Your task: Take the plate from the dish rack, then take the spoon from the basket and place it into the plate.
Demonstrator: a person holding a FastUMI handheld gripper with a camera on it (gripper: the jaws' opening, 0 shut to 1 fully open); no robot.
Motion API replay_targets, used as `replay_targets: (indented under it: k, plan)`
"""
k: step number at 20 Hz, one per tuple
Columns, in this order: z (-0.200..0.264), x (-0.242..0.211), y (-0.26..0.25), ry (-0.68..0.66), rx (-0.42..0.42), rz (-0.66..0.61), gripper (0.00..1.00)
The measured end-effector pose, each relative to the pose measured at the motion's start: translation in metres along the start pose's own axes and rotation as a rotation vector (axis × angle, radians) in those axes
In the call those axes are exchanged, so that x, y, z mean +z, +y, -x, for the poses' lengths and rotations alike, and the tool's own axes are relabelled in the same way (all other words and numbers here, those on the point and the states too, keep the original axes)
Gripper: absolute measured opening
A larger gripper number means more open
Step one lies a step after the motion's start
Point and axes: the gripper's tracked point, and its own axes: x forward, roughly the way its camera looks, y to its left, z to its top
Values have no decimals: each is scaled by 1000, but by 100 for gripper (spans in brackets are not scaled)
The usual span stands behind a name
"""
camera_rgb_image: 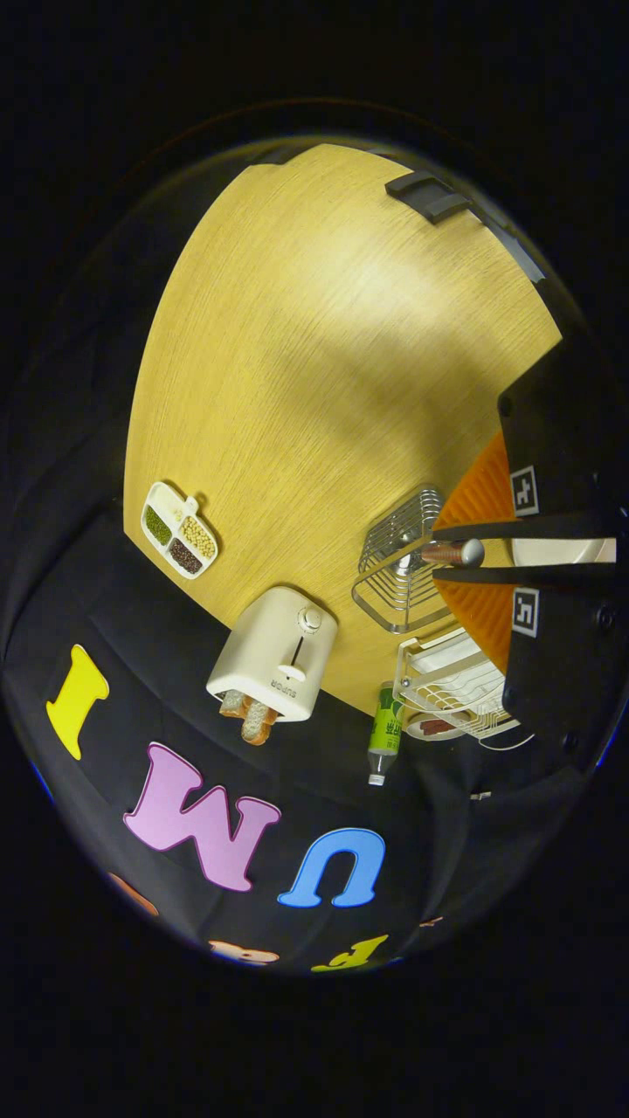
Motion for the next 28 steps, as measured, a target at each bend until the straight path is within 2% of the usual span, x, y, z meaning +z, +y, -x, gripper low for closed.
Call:
replay_targets:
  k: [9,15,19,22,28]
  plan:
    - [37,10,15,-40,50,30,15]
    - [89,7,32,-58,122,53,15]
    - [111,-29,38,32,156,75,15]
    - [117,-76,34,143,158,100,15]
    - [94,-145,11,257,119,102,15]
